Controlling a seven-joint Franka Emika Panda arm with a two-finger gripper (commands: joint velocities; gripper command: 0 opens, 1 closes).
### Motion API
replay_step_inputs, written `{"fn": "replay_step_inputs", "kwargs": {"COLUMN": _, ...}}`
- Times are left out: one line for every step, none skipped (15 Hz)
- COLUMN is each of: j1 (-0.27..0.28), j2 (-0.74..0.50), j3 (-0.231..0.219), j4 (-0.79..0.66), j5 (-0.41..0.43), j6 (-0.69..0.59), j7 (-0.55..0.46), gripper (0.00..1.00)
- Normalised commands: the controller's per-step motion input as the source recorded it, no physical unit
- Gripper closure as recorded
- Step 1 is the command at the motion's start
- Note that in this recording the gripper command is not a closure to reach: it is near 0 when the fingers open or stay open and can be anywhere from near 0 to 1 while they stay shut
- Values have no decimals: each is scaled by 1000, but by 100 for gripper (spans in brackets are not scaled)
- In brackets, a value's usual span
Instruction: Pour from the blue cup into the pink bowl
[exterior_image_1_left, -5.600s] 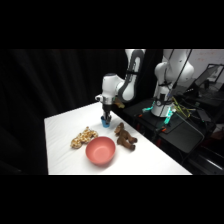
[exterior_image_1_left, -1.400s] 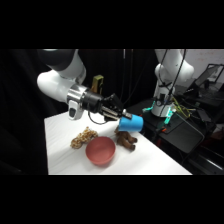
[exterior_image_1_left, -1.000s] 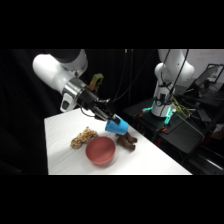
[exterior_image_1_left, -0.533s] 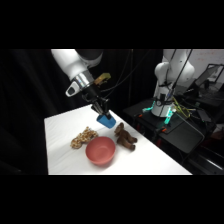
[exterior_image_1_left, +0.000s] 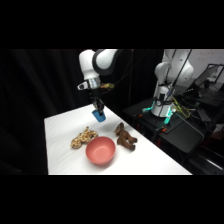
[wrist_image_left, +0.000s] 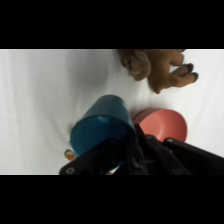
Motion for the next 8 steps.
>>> {"fn": "replay_step_inputs", "kwargs": {"j1": -74, "j2": -143, "j3": -27, "j4": -495, "j5": 141, "j6": 871, "j7": 201, "gripper": 15}}
{"fn": "replay_step_inputs", "kwargs": {"j1": -57, "j2": -83, "j3": 20, "j4": -454, "j5": 218, "j6": 868, "j7": 234, "gripper": 15}}
{"fn": "replay_step_inputs", "kwargs": {"j1": -29, "j2": -33, "j3": 63, "j4": -408, "j5": 243, "j6": 880, "j7": 284, "gripper": 15}}
{"fn": "replay_step_inputs", "kwargs": {"j1": 9, "j2": 57, "j3": 108, "j4": -374, "j5": 208, "j6": 996, "j7": 326, "gripper": 15}}
{"fn": "replay_step_inputs", "kwargs": {"j1": 12, "j2": 109, "j3": 147, "j4": -319, "j5": 199, "j6": 997, "j7": 373, "gripper": 15}}
{"fn": "replay_step_inputs", "kwargs": {"j1": -1, "j2": 169, "j3": 201, "j4": -274, "j5": 232, "j6": 976, "j7": 393, "gripper": 15}}
{"fn": "replay_step_inputs", "kwargs": {"j1": 120, "j2": 231, "j3": 109, "j4": -213, "j5": 353, "j6": 964, "j7": 319, "gripper": 15}}
{"fn": "replay_step_inputs", "kwargs": {"j1": 94, "j2": 257, "j3": 150, "j4": -163, "j5": 408, "j6": 928, "j7": 271, "gripper": 15}}
